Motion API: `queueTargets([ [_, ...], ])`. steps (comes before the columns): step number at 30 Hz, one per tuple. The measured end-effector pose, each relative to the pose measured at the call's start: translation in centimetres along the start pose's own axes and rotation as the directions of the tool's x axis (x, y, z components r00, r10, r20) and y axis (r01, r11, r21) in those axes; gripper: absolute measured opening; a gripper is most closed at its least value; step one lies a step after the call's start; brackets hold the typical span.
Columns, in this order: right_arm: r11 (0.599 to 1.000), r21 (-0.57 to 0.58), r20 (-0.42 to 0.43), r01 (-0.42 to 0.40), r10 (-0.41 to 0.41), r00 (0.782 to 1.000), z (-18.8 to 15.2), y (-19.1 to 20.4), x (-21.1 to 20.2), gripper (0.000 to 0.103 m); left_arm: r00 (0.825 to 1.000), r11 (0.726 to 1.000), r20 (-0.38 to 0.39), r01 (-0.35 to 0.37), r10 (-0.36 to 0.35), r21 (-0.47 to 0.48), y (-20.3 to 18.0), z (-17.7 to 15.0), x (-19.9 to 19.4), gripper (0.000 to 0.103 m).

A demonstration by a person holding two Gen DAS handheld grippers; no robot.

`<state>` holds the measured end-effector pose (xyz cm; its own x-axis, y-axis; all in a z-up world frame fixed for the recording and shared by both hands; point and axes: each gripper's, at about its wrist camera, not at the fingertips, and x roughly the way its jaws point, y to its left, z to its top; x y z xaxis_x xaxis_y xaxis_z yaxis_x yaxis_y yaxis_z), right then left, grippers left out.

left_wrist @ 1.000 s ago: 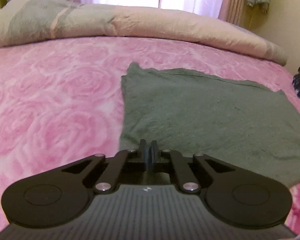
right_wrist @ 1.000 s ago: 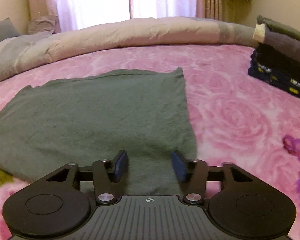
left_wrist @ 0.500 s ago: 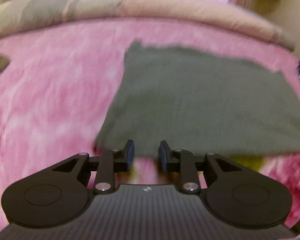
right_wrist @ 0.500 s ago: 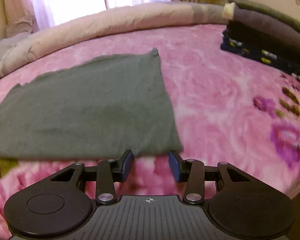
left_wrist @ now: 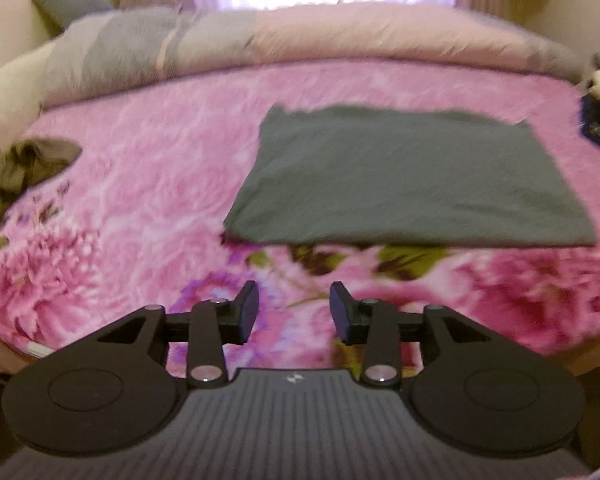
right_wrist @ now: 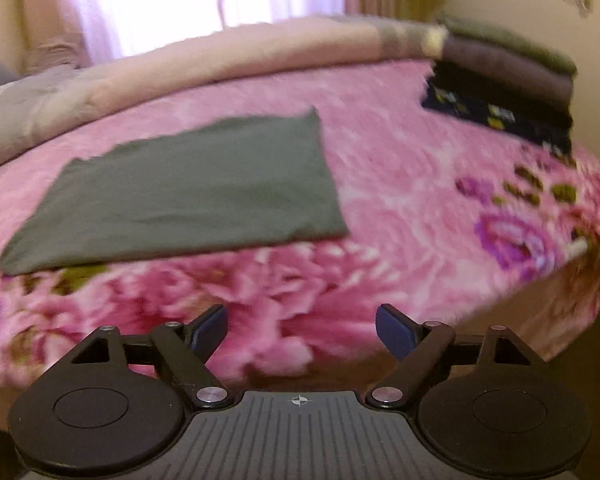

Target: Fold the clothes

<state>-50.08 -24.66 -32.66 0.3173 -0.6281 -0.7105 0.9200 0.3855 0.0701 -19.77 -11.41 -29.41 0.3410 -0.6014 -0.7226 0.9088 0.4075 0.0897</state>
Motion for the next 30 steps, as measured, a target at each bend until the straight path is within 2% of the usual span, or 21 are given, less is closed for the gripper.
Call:
queueTargets([
  [6, 0.998, -0.036, 0.048, -0.055, 0.057, 0.997, 0.5, 2.2, -3.7, 0.084, 0.997, 1.000, 0.080, -0.005, 0.004, 0.021, -1.5, -0.1, -5.6, 0.043],
  [10, 0.996, -0.061, 0.052, -0.062, 0.065, 0.997, 0.3, 2.9, -4.3, 0.084, 0.997, 0.999, 0.063, -0.034, 0.033, 0.015, -2.0, -1.2, -6.6, 0.043],
  [15, 0.996, -0.058, 0.019, -0.068, 0.069, 0.997, -0.6, 3.3, -3.6, 0.084, 0.998, 0.999, 0.038, -0.050, 0.049, 0.012, -2.0, -2.9, -7.0, 0.043],
  [20, 0.996, -0.047, 0.015, -0.077, 0.078, 0.997, -1.1, 3.6, -3.6, 0.084, 0.998, 0.998, 0.048, -0.047, 0.046, 0.029, -1.8, -2.6, -7.1, 0.043],
  [30, 1.000, -0.022, 0.034, -0.021, 0.021, 0.999, -0.7, 2.9, -4.7, 0.084, 0.998, 0.998, 0.050, 0.040, -0.043, 0.054, -2.9, -1.6, -5.8, 0.043],
])
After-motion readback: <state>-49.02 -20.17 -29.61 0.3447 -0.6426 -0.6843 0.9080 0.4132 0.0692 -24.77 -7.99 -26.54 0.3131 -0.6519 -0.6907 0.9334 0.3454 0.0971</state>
